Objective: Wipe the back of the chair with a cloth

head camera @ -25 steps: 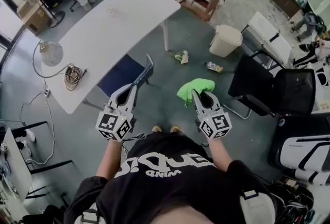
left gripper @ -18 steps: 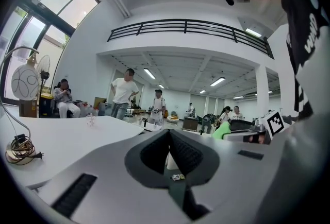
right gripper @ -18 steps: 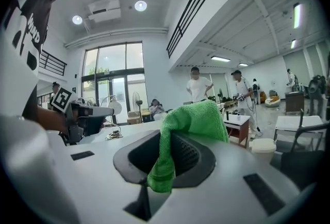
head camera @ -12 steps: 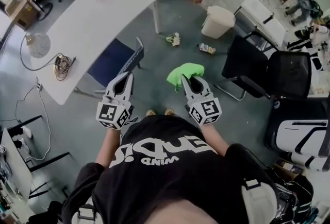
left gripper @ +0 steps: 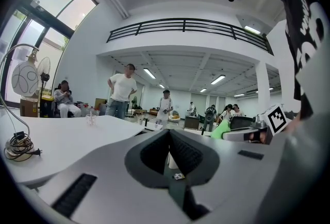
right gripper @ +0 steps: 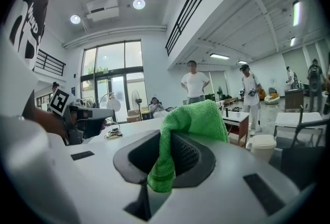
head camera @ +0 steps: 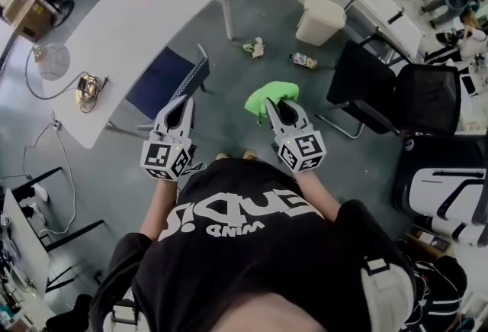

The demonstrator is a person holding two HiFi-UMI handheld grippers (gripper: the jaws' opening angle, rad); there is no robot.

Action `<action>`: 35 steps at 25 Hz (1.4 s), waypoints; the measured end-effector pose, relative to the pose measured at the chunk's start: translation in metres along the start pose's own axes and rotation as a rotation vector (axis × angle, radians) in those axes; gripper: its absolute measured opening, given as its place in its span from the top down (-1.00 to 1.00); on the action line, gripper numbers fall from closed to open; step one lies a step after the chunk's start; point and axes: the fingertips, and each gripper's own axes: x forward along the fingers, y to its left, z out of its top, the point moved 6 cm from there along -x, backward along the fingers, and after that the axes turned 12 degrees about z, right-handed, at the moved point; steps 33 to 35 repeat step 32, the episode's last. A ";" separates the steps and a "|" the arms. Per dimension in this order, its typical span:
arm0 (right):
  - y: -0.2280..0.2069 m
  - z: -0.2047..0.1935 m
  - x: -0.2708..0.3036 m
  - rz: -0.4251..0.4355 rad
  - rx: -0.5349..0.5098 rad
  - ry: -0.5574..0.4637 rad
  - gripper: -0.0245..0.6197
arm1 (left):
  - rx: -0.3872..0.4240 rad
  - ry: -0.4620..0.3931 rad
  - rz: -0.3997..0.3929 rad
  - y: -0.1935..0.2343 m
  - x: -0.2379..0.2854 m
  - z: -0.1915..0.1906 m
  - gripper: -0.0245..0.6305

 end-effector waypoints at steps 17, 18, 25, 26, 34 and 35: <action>0.001 0.002 -0.009 0.002 0.028 -0.028 0.78 | -0.009 0.030 0.026 -0.009 -0.008 -0.008 0.93; 0.000 0.002 -0.011 0.002 0.029 -0.030 0.78 | -0.017 0.029 0.026 -0.010 -0.008 -0.008 0.93; -0.002 0.000 -0.017 -0.005 0.026 -0.035 0.78 | -0.055 0.028 0.022 -0.017 -0.008 -0.009 0.93; -0.002 0.000 -0.017 -0.005 0.025 -0.035 0.78 | -0.057 0.029 0.022 -0.017 -0.008 -0.009 0.93; -0.002 0.000 -0.014 0.003 0.019 -0.037 0.78 | -0.063 0.035 0.027 -0.015 -0.009 -0.009 0.93; -0.002 0.000 -0.014 0.003 0.019 -0.037 0.78 | -0.063 0.035 0.027 -0.015 -0.009 -0.009 0.93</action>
